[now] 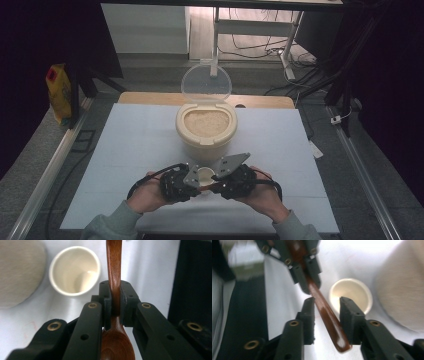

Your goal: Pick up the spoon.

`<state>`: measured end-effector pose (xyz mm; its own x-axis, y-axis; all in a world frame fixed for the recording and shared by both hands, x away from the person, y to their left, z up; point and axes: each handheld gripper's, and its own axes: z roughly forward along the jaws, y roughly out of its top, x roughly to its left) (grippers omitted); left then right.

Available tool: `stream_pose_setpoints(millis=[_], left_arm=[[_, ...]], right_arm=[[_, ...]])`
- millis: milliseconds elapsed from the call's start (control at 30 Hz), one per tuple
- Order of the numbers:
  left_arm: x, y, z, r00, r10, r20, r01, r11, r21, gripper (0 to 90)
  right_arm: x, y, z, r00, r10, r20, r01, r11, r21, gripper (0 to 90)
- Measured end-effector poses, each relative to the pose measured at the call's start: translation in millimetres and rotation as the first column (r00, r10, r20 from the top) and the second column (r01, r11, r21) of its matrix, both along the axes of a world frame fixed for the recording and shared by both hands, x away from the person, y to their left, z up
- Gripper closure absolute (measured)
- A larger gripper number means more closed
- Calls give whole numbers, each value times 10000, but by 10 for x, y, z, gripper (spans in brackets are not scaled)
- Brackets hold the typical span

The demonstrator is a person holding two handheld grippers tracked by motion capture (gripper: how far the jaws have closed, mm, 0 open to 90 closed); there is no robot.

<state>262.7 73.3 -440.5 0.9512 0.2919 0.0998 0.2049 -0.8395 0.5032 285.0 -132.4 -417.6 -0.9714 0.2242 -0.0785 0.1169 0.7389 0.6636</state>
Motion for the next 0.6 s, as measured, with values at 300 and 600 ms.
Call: stream_pose_setpoints(millis=[300, 600], left_arm=[[32, 113, 58, 9946, 910, 498, -874, 9937, -703, 808], [38, 194, 113, 9829, 1601, 914, -1454, 9780, -1494, 808]], right_arm=[[56, -214, 22, 9839, -1786, -1, 1764, 9716, 1579, 480], [97, -396, -60, 9552, -2866, -738, 2953, 9063, 3023, 420]])
